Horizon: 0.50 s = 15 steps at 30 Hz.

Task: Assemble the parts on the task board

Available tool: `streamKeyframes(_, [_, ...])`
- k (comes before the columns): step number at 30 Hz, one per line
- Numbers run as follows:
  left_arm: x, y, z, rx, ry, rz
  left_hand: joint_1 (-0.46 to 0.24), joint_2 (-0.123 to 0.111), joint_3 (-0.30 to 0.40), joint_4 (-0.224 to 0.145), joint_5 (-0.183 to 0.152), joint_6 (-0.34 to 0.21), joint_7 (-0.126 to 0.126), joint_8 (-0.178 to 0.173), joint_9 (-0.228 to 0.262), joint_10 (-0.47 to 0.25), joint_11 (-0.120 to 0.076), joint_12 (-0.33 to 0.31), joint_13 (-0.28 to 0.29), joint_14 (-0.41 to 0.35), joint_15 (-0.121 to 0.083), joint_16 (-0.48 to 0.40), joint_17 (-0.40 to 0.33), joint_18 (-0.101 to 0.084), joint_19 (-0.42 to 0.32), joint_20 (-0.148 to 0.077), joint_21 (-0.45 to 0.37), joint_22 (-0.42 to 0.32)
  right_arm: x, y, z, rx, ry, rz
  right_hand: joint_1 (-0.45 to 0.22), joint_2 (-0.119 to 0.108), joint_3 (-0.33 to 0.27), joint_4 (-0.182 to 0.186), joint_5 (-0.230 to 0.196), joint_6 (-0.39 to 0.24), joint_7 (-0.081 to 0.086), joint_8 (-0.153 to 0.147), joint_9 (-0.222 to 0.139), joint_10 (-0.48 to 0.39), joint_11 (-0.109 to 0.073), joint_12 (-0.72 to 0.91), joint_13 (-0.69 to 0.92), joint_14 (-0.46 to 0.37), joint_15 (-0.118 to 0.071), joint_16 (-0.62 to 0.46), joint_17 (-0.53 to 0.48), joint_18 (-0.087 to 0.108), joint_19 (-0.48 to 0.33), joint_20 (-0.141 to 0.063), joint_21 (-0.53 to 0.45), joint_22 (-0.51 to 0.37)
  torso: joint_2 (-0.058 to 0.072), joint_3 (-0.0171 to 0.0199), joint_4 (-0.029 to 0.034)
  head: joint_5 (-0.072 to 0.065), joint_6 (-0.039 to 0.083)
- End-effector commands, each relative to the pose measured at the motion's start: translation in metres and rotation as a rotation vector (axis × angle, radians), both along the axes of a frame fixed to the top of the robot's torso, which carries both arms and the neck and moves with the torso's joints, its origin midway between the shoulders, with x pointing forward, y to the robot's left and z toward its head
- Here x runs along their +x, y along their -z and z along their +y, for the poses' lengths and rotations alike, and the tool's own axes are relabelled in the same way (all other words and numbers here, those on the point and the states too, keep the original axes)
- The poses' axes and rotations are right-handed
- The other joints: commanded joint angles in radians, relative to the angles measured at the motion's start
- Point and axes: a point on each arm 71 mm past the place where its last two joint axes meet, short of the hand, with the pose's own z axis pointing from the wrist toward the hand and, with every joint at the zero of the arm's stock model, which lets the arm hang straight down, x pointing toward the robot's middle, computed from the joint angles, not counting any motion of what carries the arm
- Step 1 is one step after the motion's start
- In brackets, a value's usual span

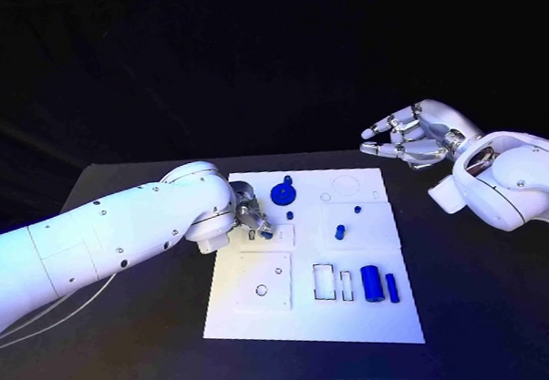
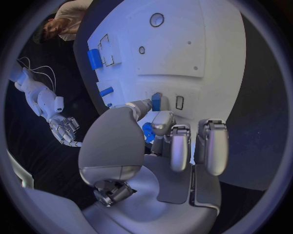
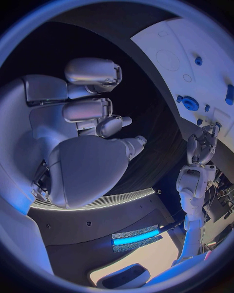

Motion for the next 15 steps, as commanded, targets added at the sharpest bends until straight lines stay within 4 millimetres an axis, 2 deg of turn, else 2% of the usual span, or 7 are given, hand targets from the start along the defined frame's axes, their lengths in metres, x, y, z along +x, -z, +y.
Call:
streamKeyframes(1, [0.0007, -0.0011, -0.0009, 0.036, 0.008, -0.041, -0.007, 0.004, 0.165, -0.16, 0.006, 0.0, -0.011, 0.005, 0.022, 0.005, -0.001, 0.001, 0.0, 0.105, -0.002, 0.002, 0.263, -0.011, 0.07, -0.004, 0.003, 0.212, -0.0008, 0.0004, 0.0018, -0.008, -0.021, -0.002, 0.001, 0.009, -0.005, 0.002, 0.007, -0.002, -0.003, 0.006, 0.001, -0.003, -0.002, 0.0, 0.0, 0.061, -0.005, -0.003, 0.105, 0.011, -0.006, -0.003, -0.003, 0.105, 0.0, 0.0007, 0.0006, -0.001, -0.002])
streamKeyframes(15, [-0.0015, 0.001, -0.002, 0.066, 0.029, -0.038, -0.02, -0.002, 0.178, -0.166, 0.017, 0.001, -0.014, 0.019, 0.033, 0.006, -0.004, -0.003, -0.006, 0.105, -0.004, 0.002, 0.263, -0.012, 0.074, -0.005, 0.006, 0.218, -0.001, 0.0007, 0.0017, -0.008, -0.023, 0.0, 0.0, 0.01, -0.005, 0.004, 0.008, -0.001, -0.003, 0.007, 0.001, -0.002, -0.002, 0.0, 0.0, 0.061, -0.005, -0.003, 0.105, 0.011, -0.006, -0.003, -0.002, 0.105, -0.001, 0.0005, 0.0002, 0.0, -0.003])
